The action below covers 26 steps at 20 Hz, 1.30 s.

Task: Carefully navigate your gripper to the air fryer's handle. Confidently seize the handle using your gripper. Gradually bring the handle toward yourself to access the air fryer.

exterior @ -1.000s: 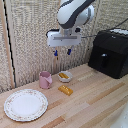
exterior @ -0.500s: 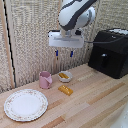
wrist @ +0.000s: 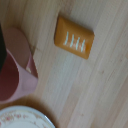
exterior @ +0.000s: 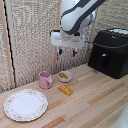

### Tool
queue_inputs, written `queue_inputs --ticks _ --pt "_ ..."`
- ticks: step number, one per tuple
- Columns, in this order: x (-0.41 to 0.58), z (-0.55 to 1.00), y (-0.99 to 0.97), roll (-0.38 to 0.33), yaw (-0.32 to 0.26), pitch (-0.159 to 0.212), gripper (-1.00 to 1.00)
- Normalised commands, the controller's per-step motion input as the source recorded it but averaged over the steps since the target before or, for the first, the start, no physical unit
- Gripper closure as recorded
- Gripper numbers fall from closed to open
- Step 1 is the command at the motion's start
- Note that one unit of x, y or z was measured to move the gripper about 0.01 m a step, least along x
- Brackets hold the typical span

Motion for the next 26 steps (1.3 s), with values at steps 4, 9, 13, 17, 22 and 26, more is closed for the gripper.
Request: queue_inputs --ticks 4,9,13,17,22,26 --pt "0.100 -0.09 -0.16 -0.365 -0.194 -0.046 -1.00" --pt "0.014 -0.08 -0.21 -0.370 -0.144 -0.069 -1.00" --pt "0.000 -0.13 -0.33 -0.340 -0.131 -0.095 -1.00" --pt "-0.008 -0.09 -0.41 -0.361 -0.021 -0.154 -1.00" --pt "-0.013 -0.17 -0.48 -0.324 -0.003 -0.117 -1.00" --pt "-0.056 -0.19 -0.56 -0.249 0.007 -0.026 -1.00"
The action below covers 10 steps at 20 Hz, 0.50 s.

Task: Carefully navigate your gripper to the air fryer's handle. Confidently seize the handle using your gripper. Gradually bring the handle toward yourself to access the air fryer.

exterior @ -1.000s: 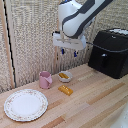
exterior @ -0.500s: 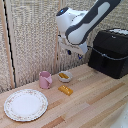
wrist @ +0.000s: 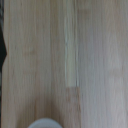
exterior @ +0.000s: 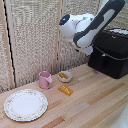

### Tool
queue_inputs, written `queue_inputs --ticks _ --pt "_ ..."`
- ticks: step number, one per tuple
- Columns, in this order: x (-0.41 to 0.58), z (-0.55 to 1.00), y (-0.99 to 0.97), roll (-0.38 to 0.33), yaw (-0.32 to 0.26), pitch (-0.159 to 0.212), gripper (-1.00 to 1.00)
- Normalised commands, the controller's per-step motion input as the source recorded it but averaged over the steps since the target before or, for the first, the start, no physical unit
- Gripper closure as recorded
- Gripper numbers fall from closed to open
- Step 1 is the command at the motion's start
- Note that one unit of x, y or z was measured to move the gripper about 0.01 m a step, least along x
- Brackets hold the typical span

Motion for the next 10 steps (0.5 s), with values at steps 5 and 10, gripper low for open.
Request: queue_inputs --ticks 5,10 --pt "-0.073 -0.22 -0.60 -0.203 0.011 0.000 -1.00" --pt "-0.097 -0.25 -0.60 -0.158 0.026 0.000 -1.00"
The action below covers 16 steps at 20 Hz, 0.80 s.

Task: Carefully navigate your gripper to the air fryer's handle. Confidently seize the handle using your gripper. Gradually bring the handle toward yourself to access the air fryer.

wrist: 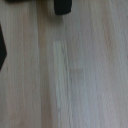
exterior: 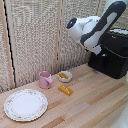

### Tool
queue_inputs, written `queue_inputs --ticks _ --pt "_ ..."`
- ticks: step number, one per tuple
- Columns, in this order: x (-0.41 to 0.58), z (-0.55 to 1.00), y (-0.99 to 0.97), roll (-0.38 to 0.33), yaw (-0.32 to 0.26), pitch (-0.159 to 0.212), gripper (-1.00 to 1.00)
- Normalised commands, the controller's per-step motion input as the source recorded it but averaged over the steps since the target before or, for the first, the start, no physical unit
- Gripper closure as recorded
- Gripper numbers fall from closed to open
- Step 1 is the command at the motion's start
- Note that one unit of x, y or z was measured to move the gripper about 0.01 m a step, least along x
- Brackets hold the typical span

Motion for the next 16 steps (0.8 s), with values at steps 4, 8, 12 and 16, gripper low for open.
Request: queue_inputs --ticks 4,8,12,16 --pt "-0.031 -0.21 -0.57 -0.140 0.086 0.000 -1.00" --pt "-0.003 -0.23 -0.53 -0.115 0.145 0.000 -1.00" --pt "-0.006 -0.27 -0.56 -0.067 0.168 0.000 -1.00" --pt "-0.042 -0.22 -0.66 -0.008 0.175 0.013 -1.00"
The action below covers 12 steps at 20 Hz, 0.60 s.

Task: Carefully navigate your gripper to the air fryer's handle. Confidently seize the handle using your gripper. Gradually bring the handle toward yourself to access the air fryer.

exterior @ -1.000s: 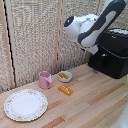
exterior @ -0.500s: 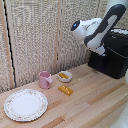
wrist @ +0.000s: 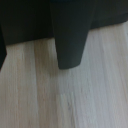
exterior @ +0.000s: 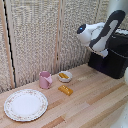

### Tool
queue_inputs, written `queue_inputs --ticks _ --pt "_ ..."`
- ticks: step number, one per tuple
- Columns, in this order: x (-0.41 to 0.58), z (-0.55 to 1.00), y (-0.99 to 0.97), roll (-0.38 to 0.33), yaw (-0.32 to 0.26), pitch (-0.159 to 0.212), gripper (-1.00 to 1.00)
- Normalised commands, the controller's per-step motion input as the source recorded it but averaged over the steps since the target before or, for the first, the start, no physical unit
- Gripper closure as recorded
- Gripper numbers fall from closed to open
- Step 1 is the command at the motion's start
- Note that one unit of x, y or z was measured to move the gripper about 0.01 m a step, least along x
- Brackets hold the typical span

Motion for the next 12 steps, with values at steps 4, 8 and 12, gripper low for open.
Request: queue_inputs --ticks 4,8,12 --pt "-0.034 -0.16 -0.67 0.000 0.171 0.034 -1.00" --pt "-0.004 -0.07 -0.59 -0.010 0.196 0.032 -1.00" --pt "-0.006 0.00 -0.31 -0.003 0.088 0.029 1.00"
